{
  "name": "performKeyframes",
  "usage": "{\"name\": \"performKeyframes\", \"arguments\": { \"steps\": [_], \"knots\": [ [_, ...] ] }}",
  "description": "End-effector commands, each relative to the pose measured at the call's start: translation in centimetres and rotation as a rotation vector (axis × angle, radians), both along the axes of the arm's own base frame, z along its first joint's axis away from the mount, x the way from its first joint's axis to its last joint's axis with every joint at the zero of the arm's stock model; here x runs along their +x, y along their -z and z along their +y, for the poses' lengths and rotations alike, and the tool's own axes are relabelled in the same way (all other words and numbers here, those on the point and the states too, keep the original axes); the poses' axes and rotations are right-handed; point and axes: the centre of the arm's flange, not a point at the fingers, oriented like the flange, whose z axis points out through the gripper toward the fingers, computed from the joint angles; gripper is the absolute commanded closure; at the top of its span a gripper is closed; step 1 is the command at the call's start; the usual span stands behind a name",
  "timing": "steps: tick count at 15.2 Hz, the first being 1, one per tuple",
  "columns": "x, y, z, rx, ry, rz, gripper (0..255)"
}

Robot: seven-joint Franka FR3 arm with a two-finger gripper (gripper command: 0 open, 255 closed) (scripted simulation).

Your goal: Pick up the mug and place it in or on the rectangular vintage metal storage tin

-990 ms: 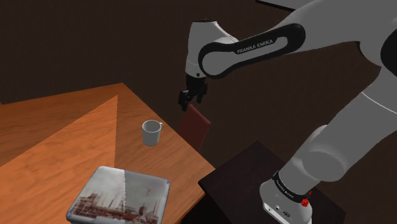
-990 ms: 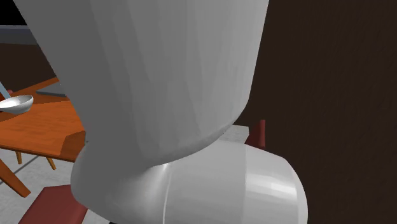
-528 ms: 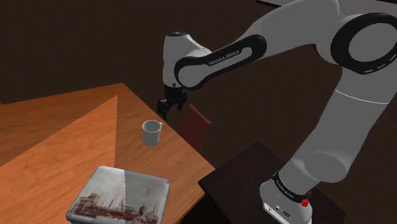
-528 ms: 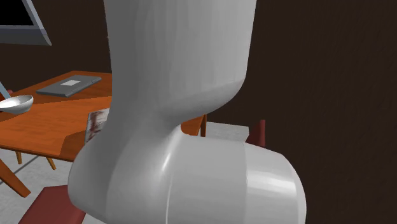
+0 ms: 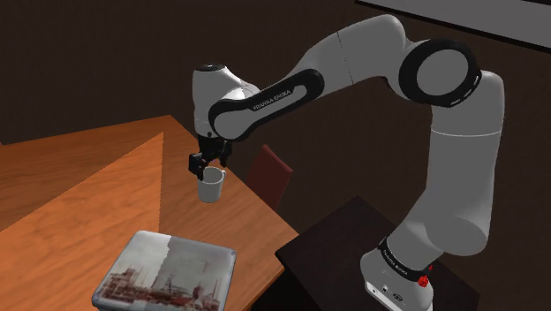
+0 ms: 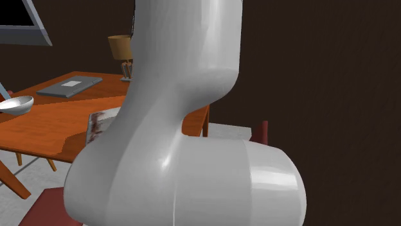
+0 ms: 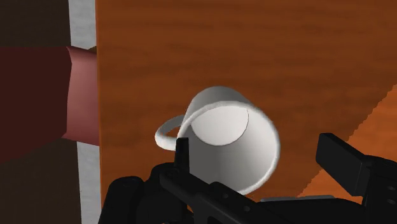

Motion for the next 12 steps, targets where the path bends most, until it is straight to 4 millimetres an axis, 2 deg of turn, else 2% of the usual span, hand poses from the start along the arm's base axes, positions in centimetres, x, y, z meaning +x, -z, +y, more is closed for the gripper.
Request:
{"name": "performKeyframes", "arguments": {
  "steps": [1,3,10,12],
  "knots": [
    [1.1,1.8,2.0,0.004,-0.009,0.002,0],
    [1.7,2.7,3.1,0.007,-0.014,0.004,0],
    [1.6,6.7,2.9,0.007,-0.014,0.004,0],
    [1.6,6.7,2.9,0.007,-0.014,0.004,0]
  ]
}}
